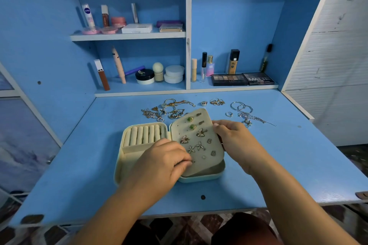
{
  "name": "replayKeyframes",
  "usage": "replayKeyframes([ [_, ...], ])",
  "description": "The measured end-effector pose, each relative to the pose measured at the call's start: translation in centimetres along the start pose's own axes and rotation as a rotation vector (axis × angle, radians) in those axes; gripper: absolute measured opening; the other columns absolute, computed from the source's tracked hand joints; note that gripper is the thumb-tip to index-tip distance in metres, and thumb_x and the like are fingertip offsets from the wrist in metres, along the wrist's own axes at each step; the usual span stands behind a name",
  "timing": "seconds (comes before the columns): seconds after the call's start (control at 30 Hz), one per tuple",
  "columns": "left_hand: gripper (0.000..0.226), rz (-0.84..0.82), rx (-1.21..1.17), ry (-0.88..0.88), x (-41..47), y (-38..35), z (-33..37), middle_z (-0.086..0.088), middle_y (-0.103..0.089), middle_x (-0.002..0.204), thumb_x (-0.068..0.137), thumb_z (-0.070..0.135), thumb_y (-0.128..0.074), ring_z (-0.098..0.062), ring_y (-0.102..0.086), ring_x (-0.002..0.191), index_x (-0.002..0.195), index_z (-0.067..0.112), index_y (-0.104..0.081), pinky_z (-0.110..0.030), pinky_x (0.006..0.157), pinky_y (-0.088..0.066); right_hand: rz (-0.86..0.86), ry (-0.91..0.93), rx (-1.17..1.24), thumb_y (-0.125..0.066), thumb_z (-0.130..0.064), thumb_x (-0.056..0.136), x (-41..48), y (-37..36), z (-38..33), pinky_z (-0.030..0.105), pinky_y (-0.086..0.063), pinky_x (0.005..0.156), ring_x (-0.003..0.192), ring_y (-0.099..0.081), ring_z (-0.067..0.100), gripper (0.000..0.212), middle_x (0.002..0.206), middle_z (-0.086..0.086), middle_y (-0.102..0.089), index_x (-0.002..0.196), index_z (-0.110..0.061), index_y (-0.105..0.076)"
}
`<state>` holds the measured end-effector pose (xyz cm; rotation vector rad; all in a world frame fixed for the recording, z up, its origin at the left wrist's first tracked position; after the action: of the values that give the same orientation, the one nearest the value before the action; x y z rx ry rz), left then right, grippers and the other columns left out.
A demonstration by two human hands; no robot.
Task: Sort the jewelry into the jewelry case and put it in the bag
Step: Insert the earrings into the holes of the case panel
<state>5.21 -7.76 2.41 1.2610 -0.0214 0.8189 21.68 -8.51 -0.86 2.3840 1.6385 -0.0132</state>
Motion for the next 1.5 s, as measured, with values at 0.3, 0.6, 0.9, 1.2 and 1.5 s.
replayKeyframes([
  [0.3,0.007,0.04,-0.2,0.15,-0.4,0.4,-1.4,0.02,-0.066,0.087,0.083,0.027,-0.073,0.001,-0.063,0.086,0.089,0.028,-0.075,-0.019,0.077,-0.05,-0.078,0.045,0.311,-0.038,-0.017,0.101,-2.1,-1.2,-1.0,0.031,-0.053,0.07,0.077,-0.068,0.018,0.03,0.085,0.004,-0.074,0.104,-0.018,-0.068],
  [0.6,0.035,0.137,-0.297,0.158,-2.0,1.8,-1.1,0.02,-0.069,0.089,0.083,0.051,-0.062,0.006,-0.064,0.089,0.097,0.023,-0.077,-0.007,0.075,-0.047,-0.036,0.088,0.525,-0.054,-0.004,0.093,-4.3,-2.5,-0.7,0.024,-0.055,0.062,0.075,-0.068,0.018,0.009,0.092,0.01,-0.072,0.097,-0.006,-0.062],
  [0.9,0.029,0.268,-0.319,0.43,-3.8,2.6,-2.9,0.029,-0.069,0.086,0.061,0.064,-0.077,0.006,-0.064,0.082,0.074,0.039,-0.071,-0.005,0.068,-0.046,-0.093,0.241,0.218,-0.064,-0.027,0.089,-5.1,-5.1,-2.1,0.035,-0.052,0.074,0.072,-0.059,0.015,0.018,0.085,0.017,-0.067,0.087,-0.009,-0.066],
  [1.2,0.016,0.27,-0.436,0.652,-5.4,3.0,-5.1,0.015,-0.071,0.063,0.068,0.027,-0.085,0.0,-0.067,0.061,0.061,0.023,-0.071,-0.016,0.058,-0.052,0.118,0.256,-0.558,-0.055,-0.017,0.093,0.3,0.5,-2.8,0.013,-0.043,0.059,0.072,-0.062,0.009,0.017,0.087,-0.003,-0.07,0.095,-0.025,-0.069],
  [1.5,0.026,0.025,-0.565,0.728,-5.8,2.3,-6.9,0.02,-0.074,0.092,0.074,0.02,-0.082,0.003,-0.068,0.09,0.096,0.029,-0.073,-0.024,0.083,-0.052,0.178,0.04,-1.019,-0.05,-0.011,0.093,8.6,5.3,0.3,0.028,-0.044,0.053,0.078,-0.057,0.033,0.029,0.079,0.013,-0.062,0.066,-0.013,-0.061],
])
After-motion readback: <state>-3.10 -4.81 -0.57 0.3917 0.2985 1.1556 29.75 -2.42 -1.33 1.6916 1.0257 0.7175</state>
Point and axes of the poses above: each hand's wrist, its own x-axis towards the middle knuckle, its own y-axis out of the back of the hand, z = x × y, the point moved 9 cm from there along x, towards the middle knuckle
